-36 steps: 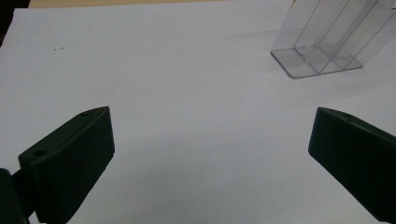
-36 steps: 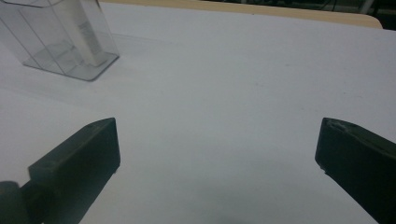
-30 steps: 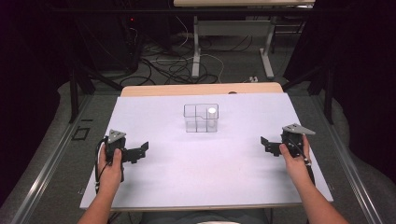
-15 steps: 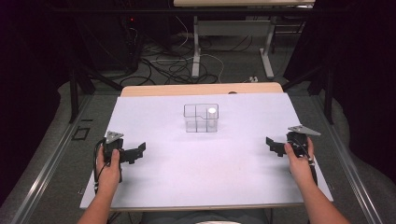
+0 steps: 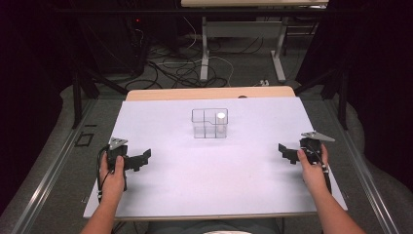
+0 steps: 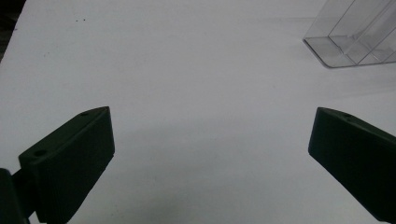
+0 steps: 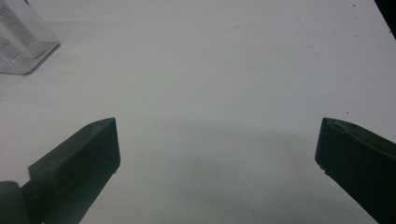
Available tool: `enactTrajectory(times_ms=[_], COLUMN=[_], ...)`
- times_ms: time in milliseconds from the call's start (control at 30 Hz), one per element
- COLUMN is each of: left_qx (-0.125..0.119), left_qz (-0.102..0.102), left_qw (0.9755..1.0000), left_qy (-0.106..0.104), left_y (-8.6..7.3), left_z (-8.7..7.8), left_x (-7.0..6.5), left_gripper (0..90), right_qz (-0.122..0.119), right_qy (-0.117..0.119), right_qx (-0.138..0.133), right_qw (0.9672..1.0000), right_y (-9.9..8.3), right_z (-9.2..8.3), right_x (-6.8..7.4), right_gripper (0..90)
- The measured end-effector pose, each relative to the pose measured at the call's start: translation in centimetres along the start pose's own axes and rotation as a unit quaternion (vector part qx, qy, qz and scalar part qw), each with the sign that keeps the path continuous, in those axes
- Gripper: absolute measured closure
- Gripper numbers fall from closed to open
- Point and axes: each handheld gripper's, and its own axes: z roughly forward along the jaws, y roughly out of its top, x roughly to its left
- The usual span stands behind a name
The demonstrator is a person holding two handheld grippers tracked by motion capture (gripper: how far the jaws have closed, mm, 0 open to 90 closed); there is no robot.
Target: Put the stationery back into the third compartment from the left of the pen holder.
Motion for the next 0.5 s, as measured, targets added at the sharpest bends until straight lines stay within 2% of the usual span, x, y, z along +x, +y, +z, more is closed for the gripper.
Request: enactTrajectory(times_ms=[500], left_qx=[0.002], left_qz=[-0.006], left_qw=[1.0], left_qy=[0.004], left_y=[-0.02], left_z=[0.05], left_x=[0.21], left_gripper=[0.3], right_qz=[0.022], right_qy=[-0.001], right_qx=[0.003], right_qw=[0.9998], right_y=[-0.17], right_z=[0.02], right_x=[-0.7], right_gripper=[0.0])
